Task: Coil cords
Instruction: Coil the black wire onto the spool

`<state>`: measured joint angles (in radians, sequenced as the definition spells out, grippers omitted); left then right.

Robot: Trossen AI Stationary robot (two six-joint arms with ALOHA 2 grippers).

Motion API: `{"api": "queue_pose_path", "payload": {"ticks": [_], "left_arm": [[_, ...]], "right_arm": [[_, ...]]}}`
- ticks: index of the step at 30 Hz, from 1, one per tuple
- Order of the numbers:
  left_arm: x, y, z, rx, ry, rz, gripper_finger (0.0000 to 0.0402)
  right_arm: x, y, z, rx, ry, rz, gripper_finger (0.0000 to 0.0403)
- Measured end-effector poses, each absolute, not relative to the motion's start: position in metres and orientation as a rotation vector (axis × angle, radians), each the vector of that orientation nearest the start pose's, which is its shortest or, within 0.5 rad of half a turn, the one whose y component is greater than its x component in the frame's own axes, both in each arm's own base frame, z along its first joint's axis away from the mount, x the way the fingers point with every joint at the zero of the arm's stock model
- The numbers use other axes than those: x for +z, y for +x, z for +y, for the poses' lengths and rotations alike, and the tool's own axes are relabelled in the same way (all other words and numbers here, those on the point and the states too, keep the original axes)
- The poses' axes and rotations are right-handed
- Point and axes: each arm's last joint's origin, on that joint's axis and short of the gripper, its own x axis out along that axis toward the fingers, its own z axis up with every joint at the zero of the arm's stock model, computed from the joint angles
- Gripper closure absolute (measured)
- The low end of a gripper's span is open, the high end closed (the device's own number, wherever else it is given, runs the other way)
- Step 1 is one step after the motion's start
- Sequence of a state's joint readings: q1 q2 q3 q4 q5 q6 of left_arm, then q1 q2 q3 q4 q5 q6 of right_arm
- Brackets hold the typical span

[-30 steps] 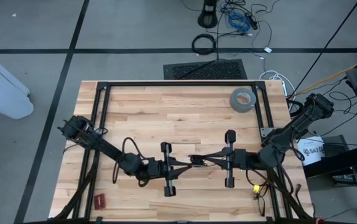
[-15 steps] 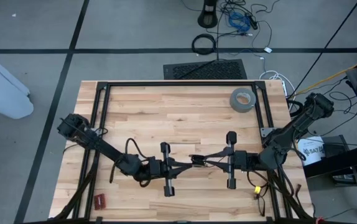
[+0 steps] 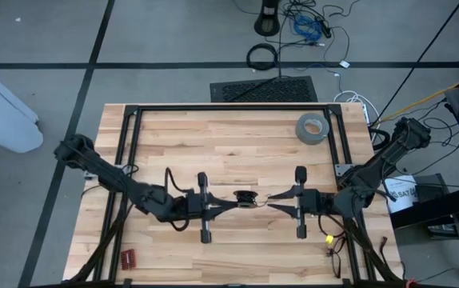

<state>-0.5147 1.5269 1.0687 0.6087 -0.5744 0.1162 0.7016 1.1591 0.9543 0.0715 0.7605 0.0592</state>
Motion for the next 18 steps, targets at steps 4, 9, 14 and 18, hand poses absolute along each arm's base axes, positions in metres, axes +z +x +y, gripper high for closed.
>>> {"api": "queue_pose_path", "payload": {"ticks": [4, 9, 14, 18], "left_arm": [[0.327, 0.307, -0.154, 0.068, 0.029, -0.092, 0.0401], [0.327, 0.307, -0.152, 0.068, 0.028, -0.092, 0.0401], [0.324, 0.308, -0.152, 0.057, 0.046, -0.063, 0.0401], [0.321, 0.308, -0.152, 0.053, 0.064, -0.031, 0.0401]], "right_arm": [[0.344, 0.210, 0.146, -0.077, -0.028, 0.090, 0.0334], [0.343, 0.215, 0.140, -0.097, -0.037, 0.092, 0.0334], [0.345, 0.217, 0.137, -0.108, -0.066, 0.073, 0.0334], [0.348, 0.218, 0.136, -0.112, -0.095, 0.050, 0.0334]]}}
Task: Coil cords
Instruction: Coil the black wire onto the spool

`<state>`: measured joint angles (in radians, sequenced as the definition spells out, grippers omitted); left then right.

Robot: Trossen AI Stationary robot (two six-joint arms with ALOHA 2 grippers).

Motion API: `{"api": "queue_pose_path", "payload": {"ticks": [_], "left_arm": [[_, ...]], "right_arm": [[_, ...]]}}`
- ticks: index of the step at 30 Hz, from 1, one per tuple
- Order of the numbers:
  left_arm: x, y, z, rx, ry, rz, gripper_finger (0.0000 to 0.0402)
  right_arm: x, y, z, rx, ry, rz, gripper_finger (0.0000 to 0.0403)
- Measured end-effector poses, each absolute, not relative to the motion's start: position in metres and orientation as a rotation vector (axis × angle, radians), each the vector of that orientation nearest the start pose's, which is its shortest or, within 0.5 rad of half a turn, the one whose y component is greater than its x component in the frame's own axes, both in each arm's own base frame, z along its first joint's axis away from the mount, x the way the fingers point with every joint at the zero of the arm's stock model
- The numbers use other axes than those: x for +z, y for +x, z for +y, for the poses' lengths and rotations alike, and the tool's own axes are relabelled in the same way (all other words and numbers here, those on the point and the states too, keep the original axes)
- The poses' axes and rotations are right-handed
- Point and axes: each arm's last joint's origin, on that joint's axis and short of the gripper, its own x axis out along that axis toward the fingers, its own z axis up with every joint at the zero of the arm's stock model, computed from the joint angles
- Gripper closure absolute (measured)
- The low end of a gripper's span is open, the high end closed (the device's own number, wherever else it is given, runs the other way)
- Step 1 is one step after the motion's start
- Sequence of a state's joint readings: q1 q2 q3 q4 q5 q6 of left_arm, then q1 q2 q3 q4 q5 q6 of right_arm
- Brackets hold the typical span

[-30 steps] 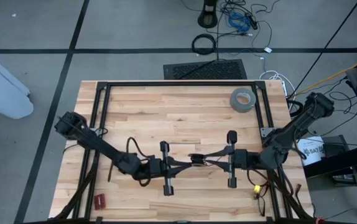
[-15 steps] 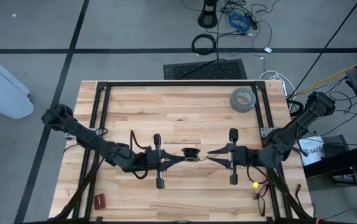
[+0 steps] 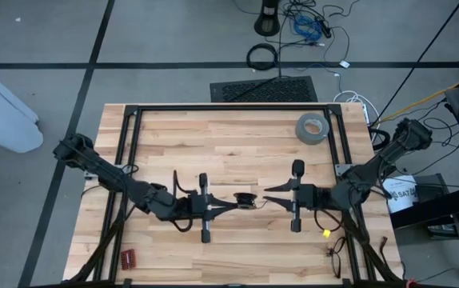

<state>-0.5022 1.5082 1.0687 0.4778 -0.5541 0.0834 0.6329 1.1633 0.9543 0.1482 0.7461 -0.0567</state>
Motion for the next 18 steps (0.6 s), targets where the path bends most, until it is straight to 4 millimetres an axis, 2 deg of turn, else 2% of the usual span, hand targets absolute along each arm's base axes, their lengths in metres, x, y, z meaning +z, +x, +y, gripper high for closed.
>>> {"api": "queue_pose_path", "payload": {"ticks": [12, 18], "left_arm": [[0.320, 0.312, -0.141, 0.061, 0.055, -0.016, 0.0402], [0.316, 0.316, -0.133, 0.063, 0.044, 0.028, 0.0402]], "right_arm": [[0.355, 0.228, 0.109, -0.071, -0.062, 0.030, 0.0334], [0.355, 0.231, 0.095, 0.079, 0.013, 0.059, 0.0334]]}}
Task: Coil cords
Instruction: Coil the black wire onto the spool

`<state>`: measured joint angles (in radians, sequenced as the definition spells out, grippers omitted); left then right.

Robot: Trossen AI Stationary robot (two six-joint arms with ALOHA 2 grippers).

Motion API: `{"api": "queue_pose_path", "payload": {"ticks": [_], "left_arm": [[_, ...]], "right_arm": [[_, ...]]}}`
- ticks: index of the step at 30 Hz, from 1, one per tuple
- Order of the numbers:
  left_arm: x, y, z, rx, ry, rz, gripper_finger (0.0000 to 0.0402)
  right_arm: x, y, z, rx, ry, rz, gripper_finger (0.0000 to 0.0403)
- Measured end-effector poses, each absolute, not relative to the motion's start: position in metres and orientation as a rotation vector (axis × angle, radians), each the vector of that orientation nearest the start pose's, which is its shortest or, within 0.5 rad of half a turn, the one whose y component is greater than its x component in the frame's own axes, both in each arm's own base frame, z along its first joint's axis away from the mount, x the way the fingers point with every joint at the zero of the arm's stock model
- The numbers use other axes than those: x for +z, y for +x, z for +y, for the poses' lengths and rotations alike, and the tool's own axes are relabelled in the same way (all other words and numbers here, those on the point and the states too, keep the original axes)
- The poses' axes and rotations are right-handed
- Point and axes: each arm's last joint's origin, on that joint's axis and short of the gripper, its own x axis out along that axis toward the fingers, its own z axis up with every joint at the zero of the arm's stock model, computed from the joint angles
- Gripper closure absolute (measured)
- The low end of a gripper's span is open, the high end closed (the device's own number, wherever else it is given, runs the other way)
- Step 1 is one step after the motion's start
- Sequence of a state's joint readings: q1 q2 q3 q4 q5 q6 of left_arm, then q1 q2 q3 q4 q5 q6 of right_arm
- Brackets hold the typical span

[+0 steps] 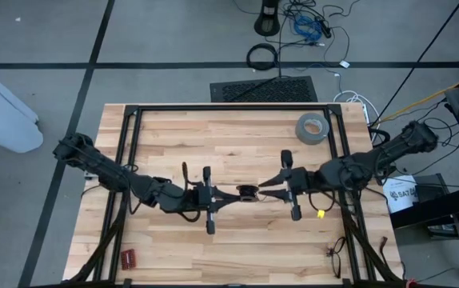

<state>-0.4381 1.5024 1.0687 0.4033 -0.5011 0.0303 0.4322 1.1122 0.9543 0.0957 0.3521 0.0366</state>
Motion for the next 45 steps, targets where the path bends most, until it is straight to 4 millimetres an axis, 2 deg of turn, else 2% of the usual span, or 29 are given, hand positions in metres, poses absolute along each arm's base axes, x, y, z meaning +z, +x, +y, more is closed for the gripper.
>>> {"api": "queue_pose_path", "payload": {"ticks": [6, 12, 20, 26, 37, 41, 45], "left_arm": [[0.313, 0.319, -0.127, 0.042, 0.008, 0.053, 0.0402], [0.310, 0.319, -0.126, 0.031, 0.013, 0.077, 0.0402], [0.310, 0.320, -0.125, 0.034, 0.014, 0.081, 0.0402], [0.309, 0.320, -0.122, 0.038, -0.003, 0.104, 0.0402], [0.309, 0.320, -0.121, 0.023, -0.004, 0.104, 0.0402], [0.309, 0.321, -0.120, 0.003, -0.009, 0.103, 0.0402], [0.310, 0.321, -0.120, -0.002, -0.013, 0.094, 0.0402]], "right_arm": [[0.348, 0.235, 0.083, 0.079, 0.026, 0.126, 0.0334], [0.344, 0.237, 0.082, 0.125, 0.043, 0.163, 0.0329], [0.342, 0.238, 0.082, 0.121, 0.034, 0.185, 0.0259], [0.340, 0.238, 0.083, 0.119, 0.037, 0.199, 0.0241], [0.331, 0.247, 0.081, 0.126, 0.058, 0.241, 0.0260], [0.331, 0.247, 0.080, 0.142, 0.074, 0.245, 0.0285], [0.330, 0.248, 0.081, 0.164, 0.077, 0.250, 0.0329]]}}
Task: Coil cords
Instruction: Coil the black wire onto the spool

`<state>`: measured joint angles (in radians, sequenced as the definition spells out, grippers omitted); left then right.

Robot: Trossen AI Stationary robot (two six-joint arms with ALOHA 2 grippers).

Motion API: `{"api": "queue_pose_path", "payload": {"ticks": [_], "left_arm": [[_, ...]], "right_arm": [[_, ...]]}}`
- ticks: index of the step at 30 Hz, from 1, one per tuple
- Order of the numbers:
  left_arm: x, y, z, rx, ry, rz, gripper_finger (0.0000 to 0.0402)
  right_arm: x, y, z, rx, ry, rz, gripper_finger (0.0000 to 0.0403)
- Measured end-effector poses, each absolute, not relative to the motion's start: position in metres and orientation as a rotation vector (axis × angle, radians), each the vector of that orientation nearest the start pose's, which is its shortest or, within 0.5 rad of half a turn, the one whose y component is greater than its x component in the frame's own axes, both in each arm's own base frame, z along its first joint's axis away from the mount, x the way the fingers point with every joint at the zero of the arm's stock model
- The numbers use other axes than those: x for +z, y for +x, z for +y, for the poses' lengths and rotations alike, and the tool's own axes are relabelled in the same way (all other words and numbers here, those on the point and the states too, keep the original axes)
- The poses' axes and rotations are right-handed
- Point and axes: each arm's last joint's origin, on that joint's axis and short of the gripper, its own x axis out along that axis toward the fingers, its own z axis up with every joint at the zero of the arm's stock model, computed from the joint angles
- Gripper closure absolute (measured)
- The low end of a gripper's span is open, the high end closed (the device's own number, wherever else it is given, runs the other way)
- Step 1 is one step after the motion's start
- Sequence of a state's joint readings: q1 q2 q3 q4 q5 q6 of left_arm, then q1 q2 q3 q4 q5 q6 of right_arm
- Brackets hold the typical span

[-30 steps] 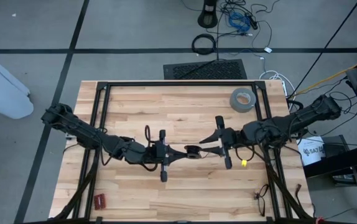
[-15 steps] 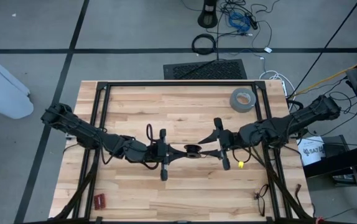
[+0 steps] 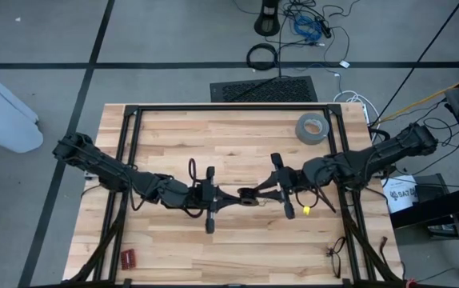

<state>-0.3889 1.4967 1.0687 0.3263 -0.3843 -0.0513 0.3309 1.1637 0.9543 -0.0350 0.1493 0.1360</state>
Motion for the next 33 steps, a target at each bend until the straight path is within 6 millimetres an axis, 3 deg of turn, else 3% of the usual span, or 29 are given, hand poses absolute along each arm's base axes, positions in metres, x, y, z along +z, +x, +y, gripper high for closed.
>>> {"api": "queue_pose_path", "payload": {"ticks": [6, 12, 26, 33], "left_arm": [[0.3102, 0.3212, -0.1194, -0.017, -0.018, 0.094, 0.0402], [0.3101, 0.3213, -0.1191, -0.016, -0.035, 0.095, 0.0398], [0.3159, 0.3213, -0.1189, 0.023, -0.091, 0.036, 0.0313], [0.3182, 0.3187, -0.1209, 0.017, -0.086, 0.031, 0.0304]], "right_arm": [[0.3274, 0.2521, 0.0779, 0.166, 0.084, 0.265, 0.0397], [0.3241, 0.2549, 0.0787, 0.164, 0.085, 0.278, 0.0401], [0.3245, 0.2558, 0.0789, 0.162, 0.094, 0.270, 0.0403], [0.3248, 0.2553, 0.0791, 0.166, 0.094, 0.270, 0.0403]]}}
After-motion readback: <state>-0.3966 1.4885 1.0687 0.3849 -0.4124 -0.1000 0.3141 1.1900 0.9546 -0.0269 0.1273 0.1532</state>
